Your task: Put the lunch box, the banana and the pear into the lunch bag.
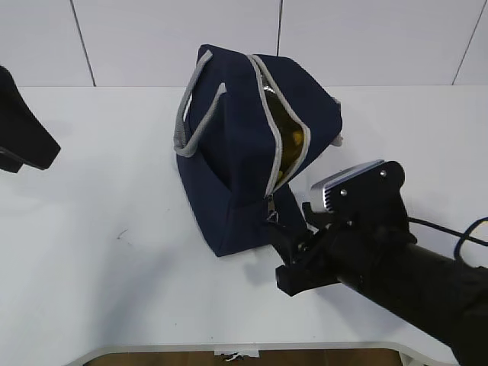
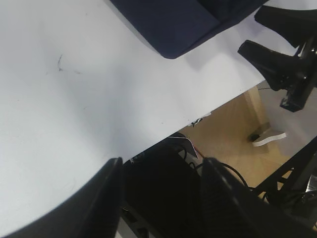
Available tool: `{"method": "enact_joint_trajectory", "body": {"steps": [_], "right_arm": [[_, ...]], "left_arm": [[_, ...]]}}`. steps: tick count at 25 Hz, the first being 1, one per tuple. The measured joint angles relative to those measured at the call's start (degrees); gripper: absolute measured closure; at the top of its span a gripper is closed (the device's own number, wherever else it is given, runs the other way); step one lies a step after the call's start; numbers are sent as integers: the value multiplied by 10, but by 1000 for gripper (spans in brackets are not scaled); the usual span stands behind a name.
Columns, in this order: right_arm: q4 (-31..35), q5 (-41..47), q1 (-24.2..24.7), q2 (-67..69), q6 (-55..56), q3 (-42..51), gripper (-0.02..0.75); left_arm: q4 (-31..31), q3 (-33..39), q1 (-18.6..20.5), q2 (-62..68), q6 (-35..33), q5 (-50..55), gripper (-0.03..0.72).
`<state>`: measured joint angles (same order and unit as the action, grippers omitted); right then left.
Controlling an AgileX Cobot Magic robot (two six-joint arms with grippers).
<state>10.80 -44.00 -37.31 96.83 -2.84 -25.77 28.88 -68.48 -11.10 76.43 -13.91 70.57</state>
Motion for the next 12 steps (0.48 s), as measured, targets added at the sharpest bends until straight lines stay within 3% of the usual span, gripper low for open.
{"method": "enact_joint_trajectory", "body": {"steps": [4, 12], "right_arm": [[-4, -51, 0, 38, 4, 0, 250], [-4, -73, 0, 85, 5, -18, 250]], "left_arm": [[0, 0, 0, 0, 1, 0, 305], [0, 0, 0, 0, 4, 0, 306]]}}
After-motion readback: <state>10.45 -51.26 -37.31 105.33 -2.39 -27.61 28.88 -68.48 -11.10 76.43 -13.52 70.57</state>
